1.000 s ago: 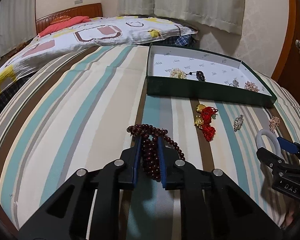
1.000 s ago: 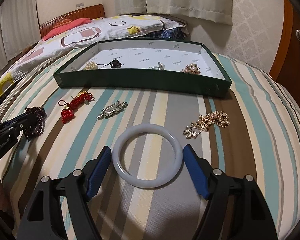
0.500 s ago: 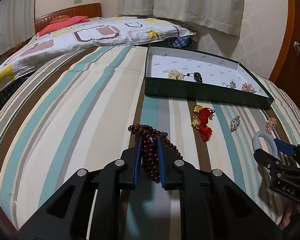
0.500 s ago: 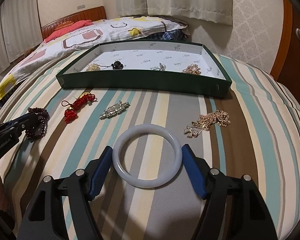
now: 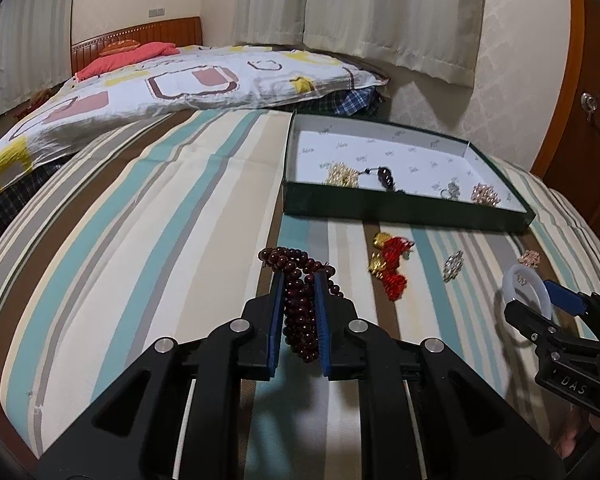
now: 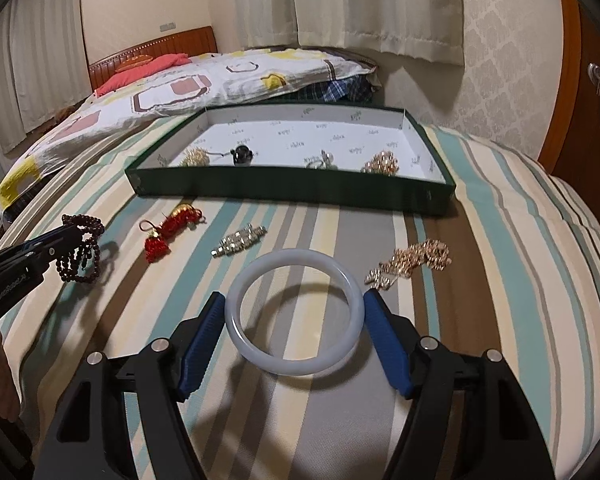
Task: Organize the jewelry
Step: 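Grasp the white jade bangle with the right tool while the left tool lifts the bracelet, then carry the bracelet and bangle into the tray and open both tools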
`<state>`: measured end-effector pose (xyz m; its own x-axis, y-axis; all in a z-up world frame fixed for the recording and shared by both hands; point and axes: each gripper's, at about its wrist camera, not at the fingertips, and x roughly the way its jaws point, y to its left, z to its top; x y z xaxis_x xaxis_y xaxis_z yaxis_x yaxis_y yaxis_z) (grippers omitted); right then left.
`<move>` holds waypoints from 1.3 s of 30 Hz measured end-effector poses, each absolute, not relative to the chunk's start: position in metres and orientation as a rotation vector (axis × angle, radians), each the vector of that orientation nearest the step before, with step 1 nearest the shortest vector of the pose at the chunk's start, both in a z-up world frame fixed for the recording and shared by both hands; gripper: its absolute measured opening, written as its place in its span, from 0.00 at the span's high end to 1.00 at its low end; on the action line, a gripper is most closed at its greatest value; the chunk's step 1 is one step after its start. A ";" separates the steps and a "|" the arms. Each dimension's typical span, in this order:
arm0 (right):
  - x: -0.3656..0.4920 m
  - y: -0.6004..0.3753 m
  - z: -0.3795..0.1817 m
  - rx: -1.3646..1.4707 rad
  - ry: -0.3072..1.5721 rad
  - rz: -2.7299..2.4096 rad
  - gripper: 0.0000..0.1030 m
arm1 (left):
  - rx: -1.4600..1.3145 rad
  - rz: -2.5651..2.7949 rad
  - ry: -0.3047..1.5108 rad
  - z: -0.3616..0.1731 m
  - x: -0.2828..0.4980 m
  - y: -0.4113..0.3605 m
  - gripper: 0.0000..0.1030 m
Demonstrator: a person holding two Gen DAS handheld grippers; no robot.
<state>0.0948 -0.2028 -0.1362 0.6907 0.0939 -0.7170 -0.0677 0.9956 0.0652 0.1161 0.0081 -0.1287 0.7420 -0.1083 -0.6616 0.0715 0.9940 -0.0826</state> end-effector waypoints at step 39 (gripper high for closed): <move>0.273 -0.254 -0.106 0.057 0.684 0.061 0.33 | -0.039 -0.165 0.655 -0.087 0.306 -0.067 0.86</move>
